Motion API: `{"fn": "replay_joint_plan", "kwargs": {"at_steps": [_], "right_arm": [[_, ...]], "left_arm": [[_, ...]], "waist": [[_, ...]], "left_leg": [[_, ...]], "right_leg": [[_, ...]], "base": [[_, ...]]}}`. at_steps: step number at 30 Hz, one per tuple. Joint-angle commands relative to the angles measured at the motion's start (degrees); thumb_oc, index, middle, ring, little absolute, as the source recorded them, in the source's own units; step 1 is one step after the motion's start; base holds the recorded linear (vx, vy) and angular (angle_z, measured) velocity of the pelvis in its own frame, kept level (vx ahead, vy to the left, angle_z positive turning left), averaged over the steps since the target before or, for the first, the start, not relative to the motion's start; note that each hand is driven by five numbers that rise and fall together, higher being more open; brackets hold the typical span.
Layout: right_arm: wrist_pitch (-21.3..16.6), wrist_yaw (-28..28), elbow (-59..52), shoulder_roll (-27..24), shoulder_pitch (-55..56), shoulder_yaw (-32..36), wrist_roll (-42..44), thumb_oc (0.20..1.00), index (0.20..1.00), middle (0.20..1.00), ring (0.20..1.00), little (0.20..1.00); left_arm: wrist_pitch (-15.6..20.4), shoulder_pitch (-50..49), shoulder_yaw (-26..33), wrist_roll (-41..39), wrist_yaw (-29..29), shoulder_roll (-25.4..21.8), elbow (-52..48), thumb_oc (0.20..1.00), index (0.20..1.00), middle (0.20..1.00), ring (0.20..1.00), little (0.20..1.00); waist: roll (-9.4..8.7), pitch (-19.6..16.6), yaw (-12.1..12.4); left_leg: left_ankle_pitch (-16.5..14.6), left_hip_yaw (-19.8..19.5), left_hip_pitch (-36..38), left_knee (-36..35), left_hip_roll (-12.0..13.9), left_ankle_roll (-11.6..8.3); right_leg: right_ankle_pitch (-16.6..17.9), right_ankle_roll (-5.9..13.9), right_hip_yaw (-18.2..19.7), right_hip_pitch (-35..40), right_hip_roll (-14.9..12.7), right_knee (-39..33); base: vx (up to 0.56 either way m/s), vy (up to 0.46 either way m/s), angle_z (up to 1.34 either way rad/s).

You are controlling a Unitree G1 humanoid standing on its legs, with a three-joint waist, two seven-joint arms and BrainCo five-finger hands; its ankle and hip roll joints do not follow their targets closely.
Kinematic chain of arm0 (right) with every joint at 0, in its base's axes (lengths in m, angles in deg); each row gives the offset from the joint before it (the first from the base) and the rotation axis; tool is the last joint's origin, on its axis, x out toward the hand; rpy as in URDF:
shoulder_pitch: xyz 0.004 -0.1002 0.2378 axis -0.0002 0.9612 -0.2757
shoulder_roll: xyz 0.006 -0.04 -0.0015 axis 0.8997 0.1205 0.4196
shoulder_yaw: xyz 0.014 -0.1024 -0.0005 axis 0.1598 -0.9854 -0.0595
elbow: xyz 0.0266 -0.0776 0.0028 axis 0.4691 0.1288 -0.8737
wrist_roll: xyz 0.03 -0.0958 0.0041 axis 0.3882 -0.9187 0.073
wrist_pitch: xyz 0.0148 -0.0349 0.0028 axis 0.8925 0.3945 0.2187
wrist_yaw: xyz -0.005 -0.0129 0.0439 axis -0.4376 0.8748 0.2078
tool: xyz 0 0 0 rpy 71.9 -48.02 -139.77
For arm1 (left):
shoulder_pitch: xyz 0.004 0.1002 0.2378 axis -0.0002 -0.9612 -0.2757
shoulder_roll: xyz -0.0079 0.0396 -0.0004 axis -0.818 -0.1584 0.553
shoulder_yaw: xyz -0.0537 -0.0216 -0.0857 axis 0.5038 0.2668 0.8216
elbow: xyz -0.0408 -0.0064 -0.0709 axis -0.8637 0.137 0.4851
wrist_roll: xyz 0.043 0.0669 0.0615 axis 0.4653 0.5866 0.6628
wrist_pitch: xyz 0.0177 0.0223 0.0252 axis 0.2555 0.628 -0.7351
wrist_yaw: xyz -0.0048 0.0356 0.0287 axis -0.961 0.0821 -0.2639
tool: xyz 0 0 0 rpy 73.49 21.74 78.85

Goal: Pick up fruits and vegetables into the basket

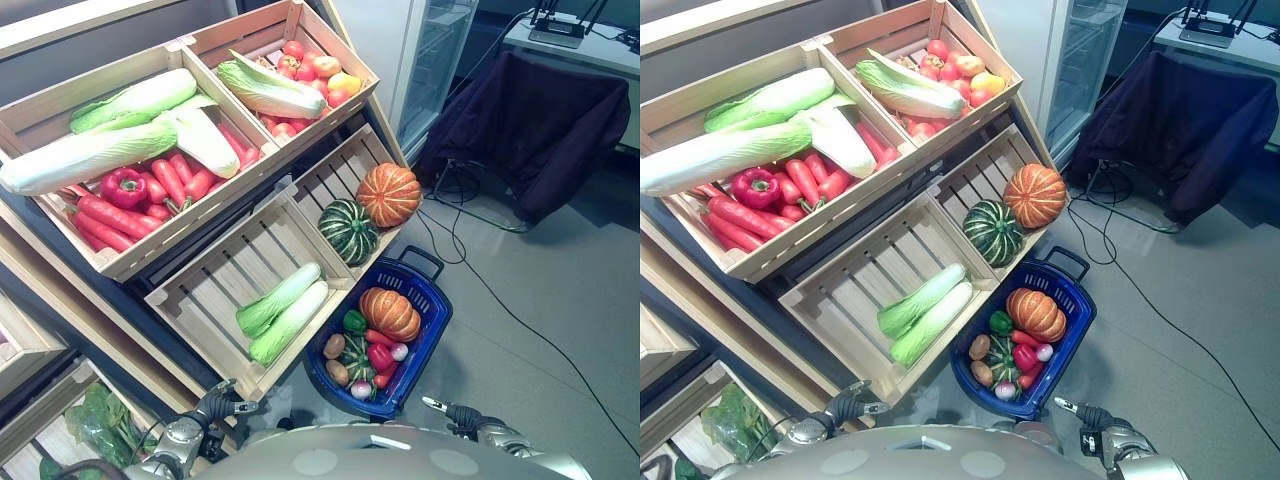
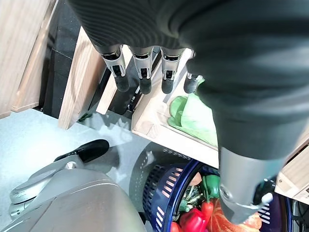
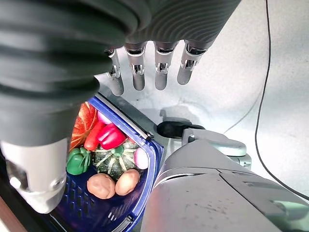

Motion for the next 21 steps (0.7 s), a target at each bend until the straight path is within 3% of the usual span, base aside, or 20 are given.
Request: {"fn": "replay_joint_plan", "kwargs": {"at_steps": [1, 16, 21], "right_arm": [[-0.8, -0.7, 2.6, -0.6, -4.9, -1.0, 0.5, 1.0, 1.0, 1.0, 1.0, 1.0], [-0.8, -3.5, -0.7, -2.4, -10.9, -3.7, 5.2, 1.0, 1.0, 1.0, 1.0, 1.0], [-1.2, -3.7, -1.9, -3.6, -14.0, -4.6, 7.2, 1.0, 1.0, 1.0, 1.0, 1.0]], "left_arm": [[0.9, 4.6, 1.1, -2.9, -0.3, 0.1, 1.8, 1.0, 1.0, 1.0, 1.0, 1.0], [4.0, 10.7, 1.8, -12.3, -3.1, -0.5, -1.4, 1.0, 1.0, 1.0, 1.0, 1.0], [5.4, 14.4, 1.1, -15.6, -3.6, -0.8, -4.3, 1.0, 1.0, 1.0, 1.0, 1.0]], "waist": [[-0.93, 4.8, 0.0], [1.29, 16.3, 0.1], [1.28, 21.2, 0.3]], "left_leg": [[-2.3, -1.1, -2.2, 0.4, 0.0, 0.25], [1.3, -3.1, -12.9, 0.5, -1.5, 1.05], [0.6, -3.3, -20.3, 8.2, -2.6, 1.06]], "right_leg": [[-3.6, 3.09, -0.7, 2.5, -3.0, 2.0], [-2.7, 1.5, 0.1, -9.7, -2.8, 5.6], [-3.9, 0.33, 1.0, -15.6, -2.8, 11.5]], "base": [[-0.05, -0.002, 0.04], [-0.12, 0.004, 0.05], [-0.13, 0.009, 0.03]]}}
